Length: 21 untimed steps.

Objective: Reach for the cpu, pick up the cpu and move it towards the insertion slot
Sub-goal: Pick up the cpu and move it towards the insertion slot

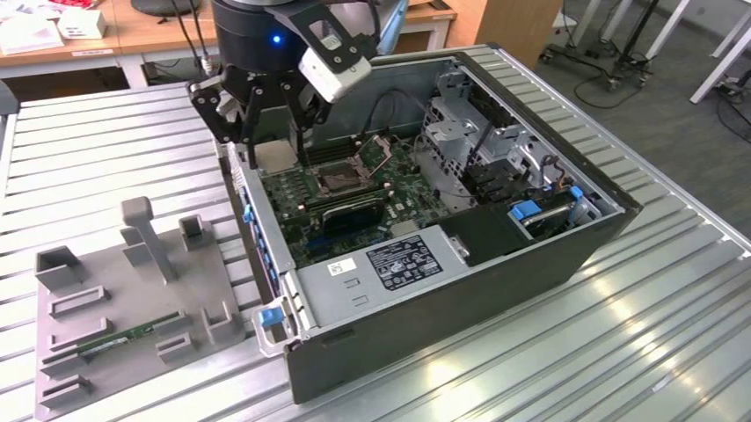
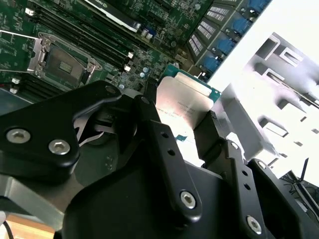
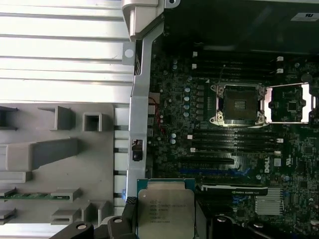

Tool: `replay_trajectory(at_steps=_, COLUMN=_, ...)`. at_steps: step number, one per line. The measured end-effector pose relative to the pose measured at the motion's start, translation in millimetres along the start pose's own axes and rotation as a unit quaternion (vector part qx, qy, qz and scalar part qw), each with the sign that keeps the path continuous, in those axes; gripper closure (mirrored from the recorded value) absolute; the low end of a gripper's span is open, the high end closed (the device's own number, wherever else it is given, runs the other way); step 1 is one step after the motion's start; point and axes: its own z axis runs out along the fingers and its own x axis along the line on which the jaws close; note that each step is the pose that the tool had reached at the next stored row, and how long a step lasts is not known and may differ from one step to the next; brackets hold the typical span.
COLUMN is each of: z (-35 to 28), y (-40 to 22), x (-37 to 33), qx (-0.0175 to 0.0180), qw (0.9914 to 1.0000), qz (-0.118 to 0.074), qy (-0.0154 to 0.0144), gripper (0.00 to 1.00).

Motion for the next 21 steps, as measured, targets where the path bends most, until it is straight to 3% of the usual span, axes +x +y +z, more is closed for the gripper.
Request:
replay_trajectory(at_steps=13, z=0.1, y=0.0, x=-4.5, qx=-0.0001, qw=1.00000, qz=0.000, qy=0.0000, gripper=0.46)
replay_trajectory(at_steps=21, z=0.1, y=-0.3, x=-16.8, qx=0.0000, qw=1.00000, qz=0.000, qy=0.0000, gripper=0.46)
